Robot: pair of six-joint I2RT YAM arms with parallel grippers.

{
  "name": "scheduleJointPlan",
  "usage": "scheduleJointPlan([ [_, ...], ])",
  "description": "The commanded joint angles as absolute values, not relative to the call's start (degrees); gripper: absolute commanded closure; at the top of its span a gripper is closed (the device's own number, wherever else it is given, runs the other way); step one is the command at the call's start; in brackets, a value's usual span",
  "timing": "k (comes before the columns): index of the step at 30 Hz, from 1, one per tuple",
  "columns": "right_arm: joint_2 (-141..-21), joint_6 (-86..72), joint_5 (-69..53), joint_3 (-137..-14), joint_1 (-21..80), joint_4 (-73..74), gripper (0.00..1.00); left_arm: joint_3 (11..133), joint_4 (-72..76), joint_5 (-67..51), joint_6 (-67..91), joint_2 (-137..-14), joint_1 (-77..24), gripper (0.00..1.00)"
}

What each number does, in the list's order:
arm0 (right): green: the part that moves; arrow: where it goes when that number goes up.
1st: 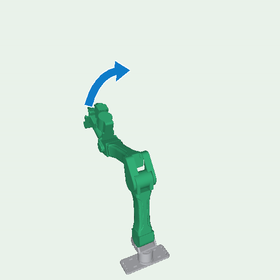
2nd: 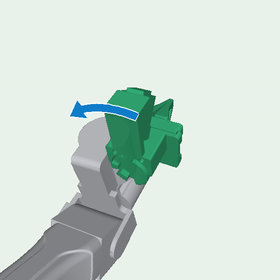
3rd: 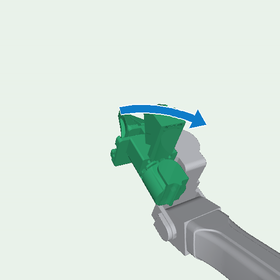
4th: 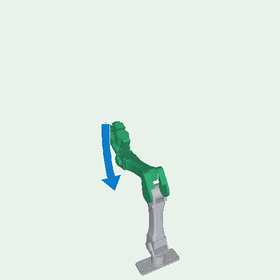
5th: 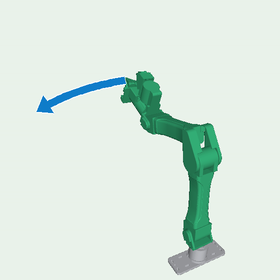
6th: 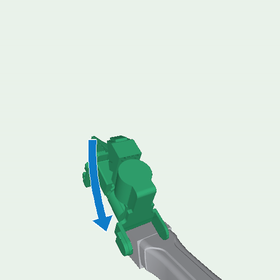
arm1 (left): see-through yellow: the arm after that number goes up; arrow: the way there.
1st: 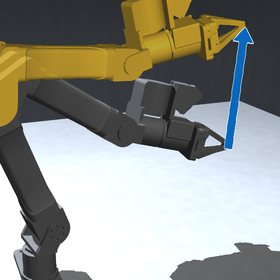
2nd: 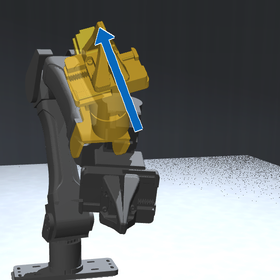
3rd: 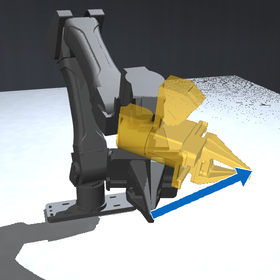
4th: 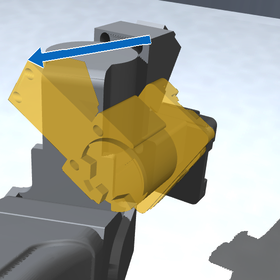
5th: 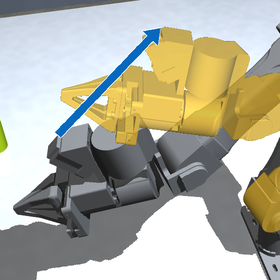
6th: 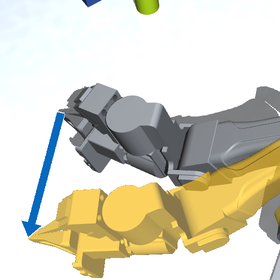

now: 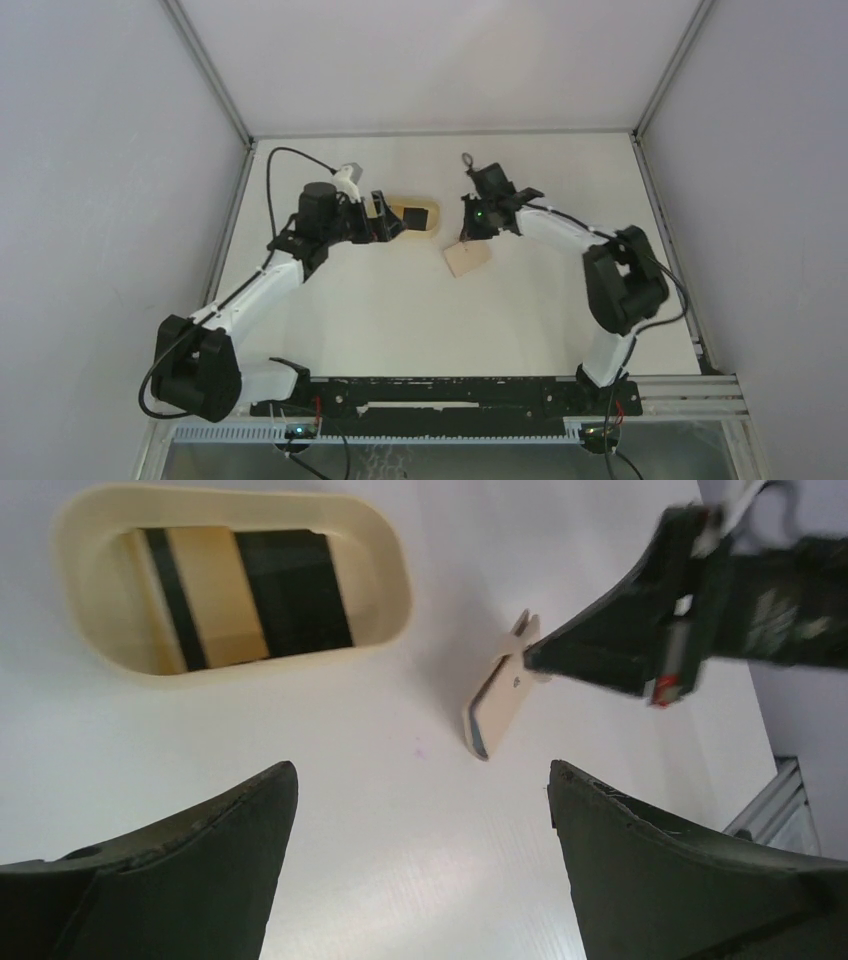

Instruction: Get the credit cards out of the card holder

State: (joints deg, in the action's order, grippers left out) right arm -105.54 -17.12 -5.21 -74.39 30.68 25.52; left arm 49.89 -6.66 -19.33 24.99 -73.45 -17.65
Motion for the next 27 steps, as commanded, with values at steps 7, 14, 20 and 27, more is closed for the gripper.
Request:
scheduleJointPlan([
  [7, -87.41, -83.74, -34.13, -51.55, 26.06, -7.14, 1.00, 36.62, 17.60, -9.89, 34.26, -73.37, -28.38, 0.00],
  [14, -85.44, -95.01, -34.66, -48.32, 28.64, -13.52, 1.00, 34.34, 18.78, -7.36, 32.72, -72.87, -28.89, 0.00],
  [20, -80.04, -93.11, -34.45, -50.54, 30.91, -9.69, 1.00, 28.42, 26.24, -6.38, 32.52, -70.14, -29.44, 0.00],
  [27, -72.85, -92.65, -30.09, -52.71, 30.65, -6.26, 1.00, 12.93, 45.41, -7.23, 34.19, -57.06, -29.44, 0.00],
])
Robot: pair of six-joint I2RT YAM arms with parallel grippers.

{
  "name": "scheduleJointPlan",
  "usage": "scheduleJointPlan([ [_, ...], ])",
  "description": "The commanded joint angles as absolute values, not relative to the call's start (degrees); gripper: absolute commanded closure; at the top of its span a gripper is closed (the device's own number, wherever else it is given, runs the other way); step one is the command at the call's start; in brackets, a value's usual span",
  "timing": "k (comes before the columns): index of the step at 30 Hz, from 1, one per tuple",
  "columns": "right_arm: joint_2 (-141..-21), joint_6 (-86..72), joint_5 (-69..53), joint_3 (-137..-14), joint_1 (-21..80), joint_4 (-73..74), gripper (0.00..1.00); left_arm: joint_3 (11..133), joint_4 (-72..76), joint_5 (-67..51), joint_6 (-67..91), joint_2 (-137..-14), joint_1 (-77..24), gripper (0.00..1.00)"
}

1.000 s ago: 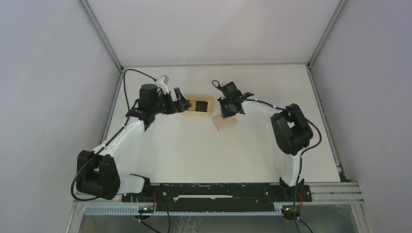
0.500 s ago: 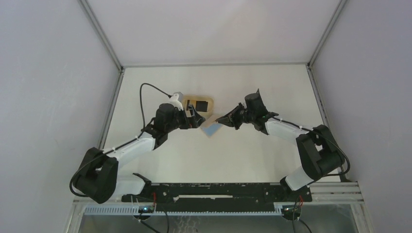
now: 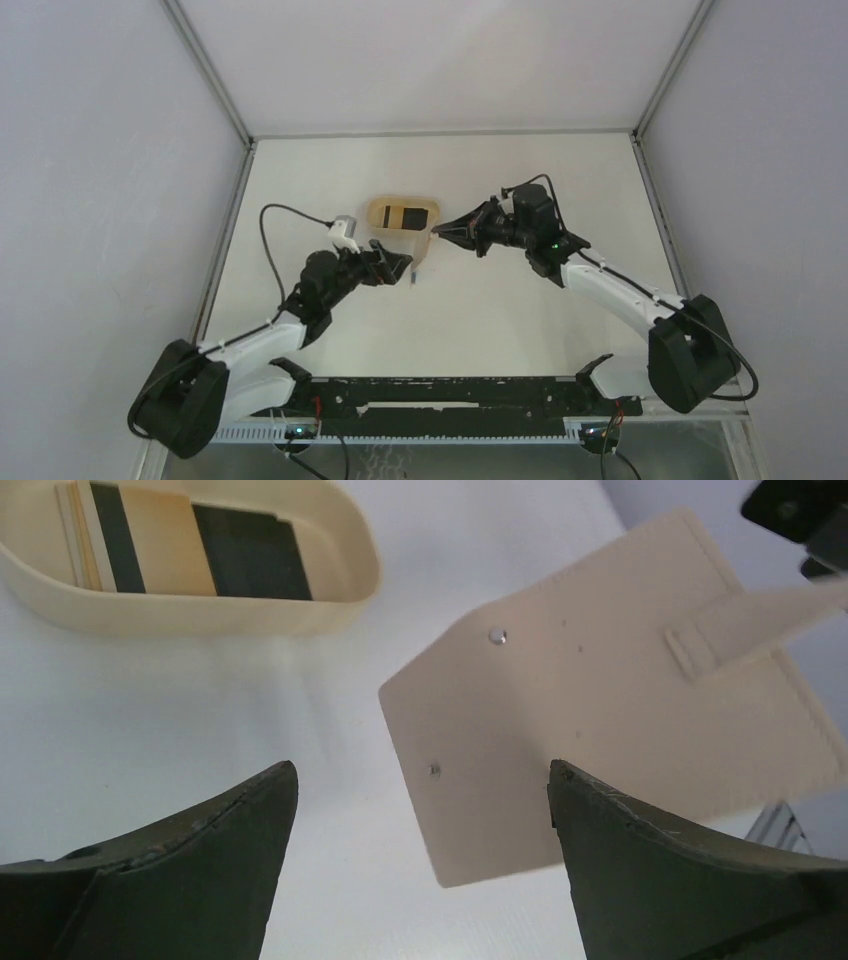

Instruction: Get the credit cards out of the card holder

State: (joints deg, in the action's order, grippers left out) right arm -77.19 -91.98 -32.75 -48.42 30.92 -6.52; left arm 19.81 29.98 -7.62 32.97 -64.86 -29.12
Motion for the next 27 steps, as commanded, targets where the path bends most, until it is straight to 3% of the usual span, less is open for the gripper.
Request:
scheduleJointPlan([
  [1, -72.18, -91.86, -29.12, -53.37, 30.62, -5.00, 1.00, 12.04, 46.77, -7.34, 33.90, -55.84, -29.51, 0.00],
  [7, -70.14, -91.87, -23.98, -55.85, 31.09, -2.90, 1.00, 4.39, 61.50, -7.94, 32.64, -50.89, -31.30, 0.00],
  [13, -69.73, -94.11, -20.48, -56.47, 32.53, -4.12, 1.00, 5.71, 63.24, -6.25, 24.00, -52.31, -38.02, 0.00],
  [27, -67.87, -92.64, -19.45, -57.74, 35.07, -3.54, 1.00, 18.47, 76.88, -1.31, 26.84, -78.07, -39.71, 0.00],
])
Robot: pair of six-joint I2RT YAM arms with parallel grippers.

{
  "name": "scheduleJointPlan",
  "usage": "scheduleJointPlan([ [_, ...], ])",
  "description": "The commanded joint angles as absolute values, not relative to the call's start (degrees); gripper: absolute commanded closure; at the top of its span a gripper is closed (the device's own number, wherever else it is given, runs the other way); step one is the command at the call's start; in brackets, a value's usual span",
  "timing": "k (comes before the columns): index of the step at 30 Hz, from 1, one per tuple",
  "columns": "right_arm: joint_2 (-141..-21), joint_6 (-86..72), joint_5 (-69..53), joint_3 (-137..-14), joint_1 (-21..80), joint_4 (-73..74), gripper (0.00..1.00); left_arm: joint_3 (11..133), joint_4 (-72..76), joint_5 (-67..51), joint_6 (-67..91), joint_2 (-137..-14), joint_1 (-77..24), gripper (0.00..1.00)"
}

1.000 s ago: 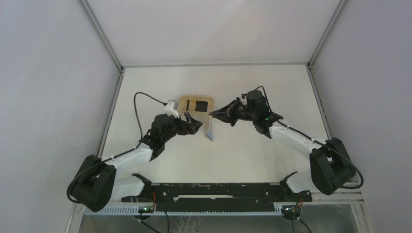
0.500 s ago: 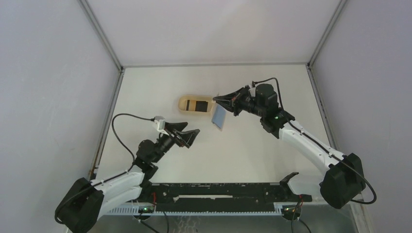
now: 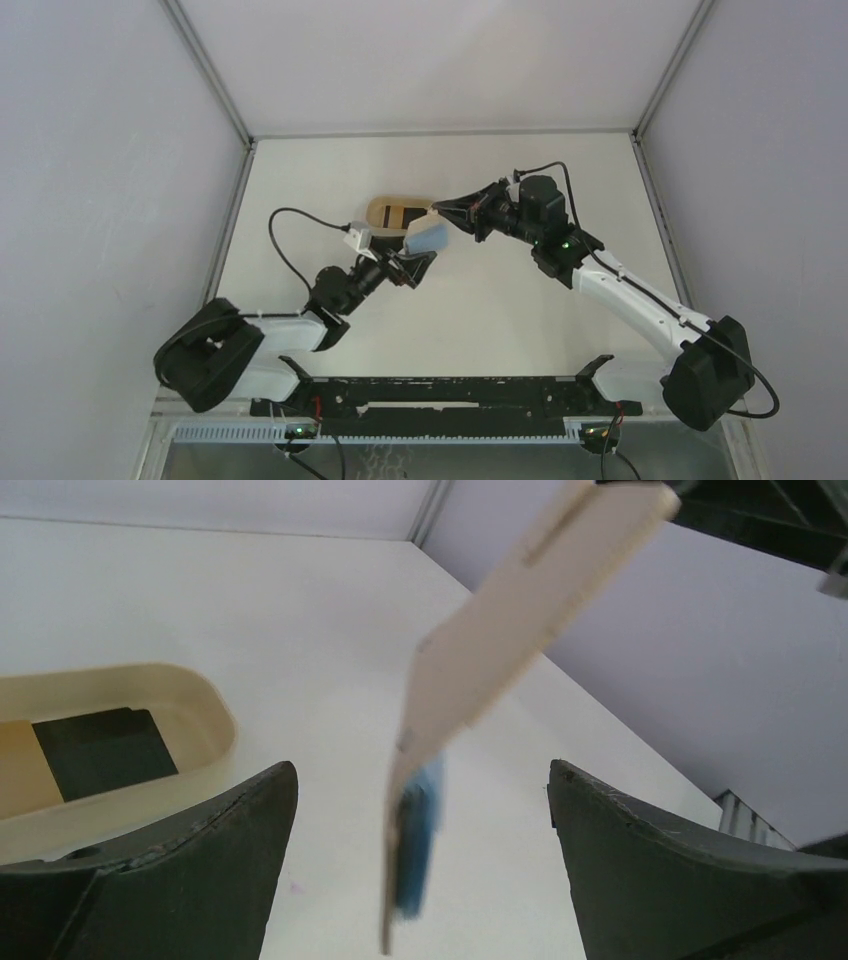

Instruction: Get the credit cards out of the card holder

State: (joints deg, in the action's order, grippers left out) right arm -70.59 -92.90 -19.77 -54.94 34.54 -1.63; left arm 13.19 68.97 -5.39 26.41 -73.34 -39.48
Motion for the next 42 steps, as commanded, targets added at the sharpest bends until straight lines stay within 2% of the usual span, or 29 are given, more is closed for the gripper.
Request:
scheduleJointPlan([
  [1, -67.67, -92.64, -19.50, -57.74, 35.17, -3.75, 1.00, 19.23, 77.81, -1.14, 26.37, -79.42, -39.72, 0.00],
  [3, -67.12, -92.58, -20.06, -57.74, 35.18, -4.70, 1.00, 20.75, 79.80, -2.70, 26.20, -82.39, -39.60, 0.04],
  [4, -67.01, -92.55, -21.13, -57.70, 34.97, -5.23, 1.00, 21.76, 80.30, -4.99, 26.52, -83.38, -39.41, 0.22],
  [6, -66.72, -91.64, -23.49, -57.74, 33.46, -5.74, 1.00, 24.67, 80.43, -11.15, 28.09, -84.63, -38.71, 0.75],
  [7, -66.38, -90.30, -24.83, -57.74, 32.13, -5.95, 1.00, 25.26, 80.48, -13.72, 29.21, -84.58, -38.41, 0.96],
  [8, -65.91, -87.38, -26.39, -58.01, 30.46, -6.30, 0.91, 25.38, 80.57, -15.82, 29.93, -84.17, -38.18, 0.99],
  [9, -65.46, -82.65, -27.25, -59.38, 28.57, -3.97, 0.71, 25.46, 80.37, -17.86, 30.61, -83.48, -37.76, 1.00],
  [11, -65.05, -65.44, -26.00, -67.09, 25.95, 9.63, 0.13, 25.32, 78.93, -23.13, 32.94, -81.47, -35.93, 1.00],
  [12, -65.12, -56.54, -24.05, -71.17, 25.48, 15.96, 0.02, 25.50, 77.55, -25.72, 34.48, -80.20, -34.85, 1.00],
  [13, -65.02, -45.11, -20.99, -75.50, 25.41, 22.66, 0.01, 25.89, 74.65, -28.59, 36.39, -78.31, -33.70, 1.00],
  [15, -64.21, -32.58, -18.34, -77.59, 25.44, 26.96, 0.00, 27.13, 68.76, -33.12, 37.60, -75.56, -31.54, 1.00],
  [18, -61.50, -12.28, -14.57, -76.38, 26.98, 31.42, 0.00, 30.96, 51.18, -38.63, 35.05, -70.00, -29.43, 1.00],
  [22, -57.22, -0.45, -10.88, -67.57, 34.85, 28.15, 0.00, 39.37, 27.06, -43.12, 31.59, -67.21, -27.11, 1.00],
  [26, -57.19, 7.55, 5.72, -63.55, 48.60, 26.92, 0.00, 50.73, 3.41, -44.20, 27.33, -69.71, -26.45, 1.00],
  [29, -58.23, 11.75, 14.24, -61.95, 56.03, 25.82, 0.01, 54.48, 0.36, -47.77, 29.50, -71.97, -25.86, 1.00],
  [33, -56.60, 16.53, 20.07, -59.70, 60.65, 22.31, 0.01, 56.58, -3.03, -51.00, 29.30, -73.44, -25.93, 1.00],
  [37, -54.65, 21.07, 24.47, -57.16, 61.61, 17.31, 0.03, 57.10, -6.35, -53.60, 26.87, -73.46, -25.98, 1.00],
  [42, -56.01, 25.86, 22.17, -56.51, 60.45, 11.98, 0.03, 57.55, -8.62, -56.89, 23.81, -73.74, -27.37, 1.00],
])
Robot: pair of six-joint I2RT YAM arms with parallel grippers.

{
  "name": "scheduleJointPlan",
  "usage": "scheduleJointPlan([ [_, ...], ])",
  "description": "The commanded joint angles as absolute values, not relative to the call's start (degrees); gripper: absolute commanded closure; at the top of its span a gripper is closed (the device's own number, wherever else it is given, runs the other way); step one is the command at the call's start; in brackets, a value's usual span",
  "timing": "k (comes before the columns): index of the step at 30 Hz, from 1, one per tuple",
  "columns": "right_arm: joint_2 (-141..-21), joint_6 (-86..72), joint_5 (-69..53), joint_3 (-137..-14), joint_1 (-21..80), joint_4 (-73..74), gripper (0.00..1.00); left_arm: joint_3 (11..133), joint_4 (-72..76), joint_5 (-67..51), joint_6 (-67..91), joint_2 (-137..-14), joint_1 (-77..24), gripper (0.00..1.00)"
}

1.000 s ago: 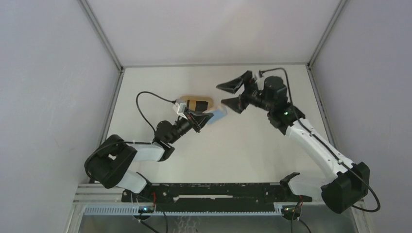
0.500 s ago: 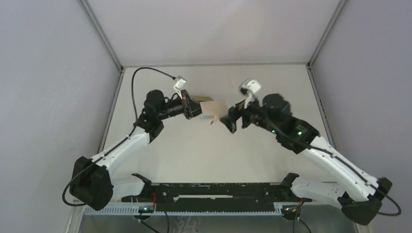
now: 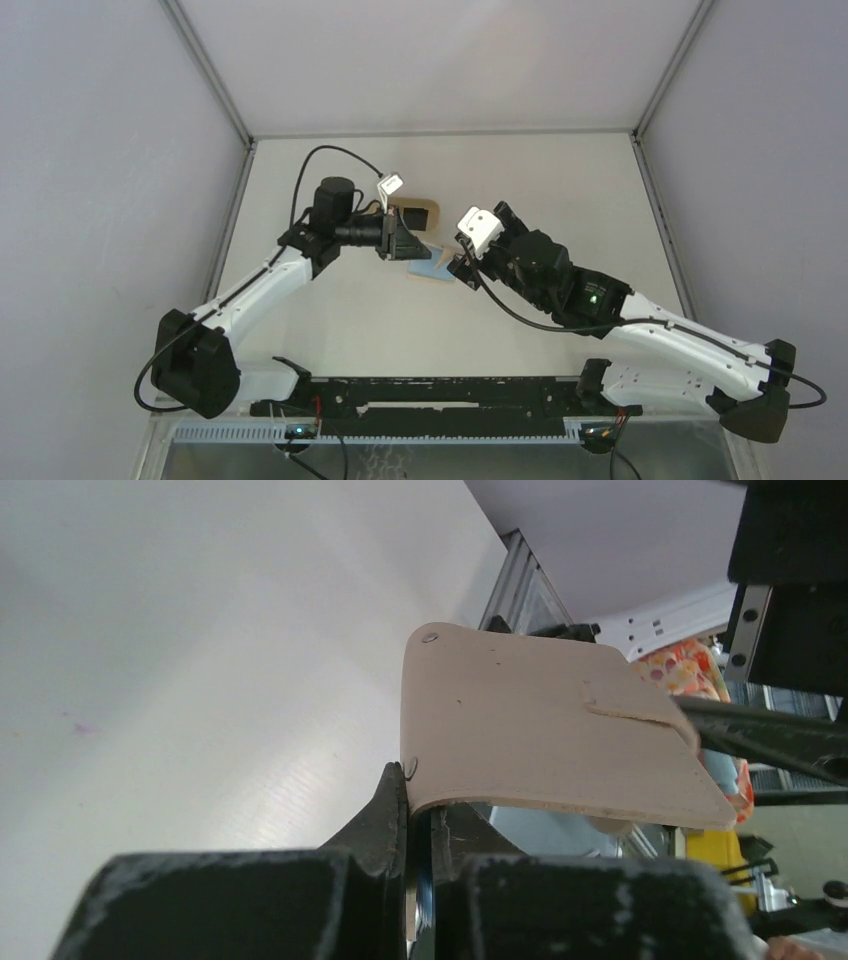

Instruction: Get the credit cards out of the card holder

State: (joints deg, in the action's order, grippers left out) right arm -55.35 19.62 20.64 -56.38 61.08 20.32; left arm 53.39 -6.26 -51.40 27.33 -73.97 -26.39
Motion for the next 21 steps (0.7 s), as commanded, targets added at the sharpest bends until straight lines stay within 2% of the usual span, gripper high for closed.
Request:
scheduleJointPlan([
  [1, -56.51, 26.18, 21.47, -56.51, 60.09, 11.36, 0.03, 57.50, -8.98, -57.30, 23.22, -73.88, -27.82, 1.00],
  [5, -58.25, 23.31, 12.55, -59.32, 56.73, 14.28, 0.05, 57.43, -9.99, -58.20, 21.64, -74.01, -29.14, 1.00],
  [11, -62.81, 20.34, 4.69, -65.38, 53.78, 21.78, 0.26, 57.09, -11.20, -60.14, 18.51, -73.26, -29.21, 1.00],
  [13, -63.88, 18.39, 1.40, -67.98, 52.35, 23.70, 0.40, 57.19, -11.61, -59.51, 17.47, -72.86, -29.11, 1.00],
  [14, -64.30, 16.93, -1.51, -69.30, 50.98, 24.99, 0.58, 57.29, -11.60, -58.94, 17.03, -72.60, -28.97, 0.99],
  [15, -64.49, 14.98, -4.14, -70.49, 49.52, 25.92, 0.92, 57.19, -11.61, -57.94, 16.69, -72.29, -28.69, 0.95],
  [16, -62.85, 8.92, -9.11, -71.17, 44.58, 24.89, 1.00, 55.84, -10.13, -55.41, 16.46, -70.41, -27.60, 0.67],
  [19, -59.09, 1.18, -19.18, -71.06, 36.29, 20.83, 1.00, 51.52, -2.34, -55.32, 20.14, -67.28, -25.57, 0.32],
  [20, -57.92, -1.36, -22.61, -71.04, 33.74, 19.17, 1.00, 50.27, 1.85, -55.63, 22.07, -66.56, -25.29, 0.25],
  [21, -57.12, -3.93, -25.11, -71.02, 31.50, 17.49, 1.00, 49.37, 5.46, -56.08, 23.84, -66.12, -25.28, 0.22],
])
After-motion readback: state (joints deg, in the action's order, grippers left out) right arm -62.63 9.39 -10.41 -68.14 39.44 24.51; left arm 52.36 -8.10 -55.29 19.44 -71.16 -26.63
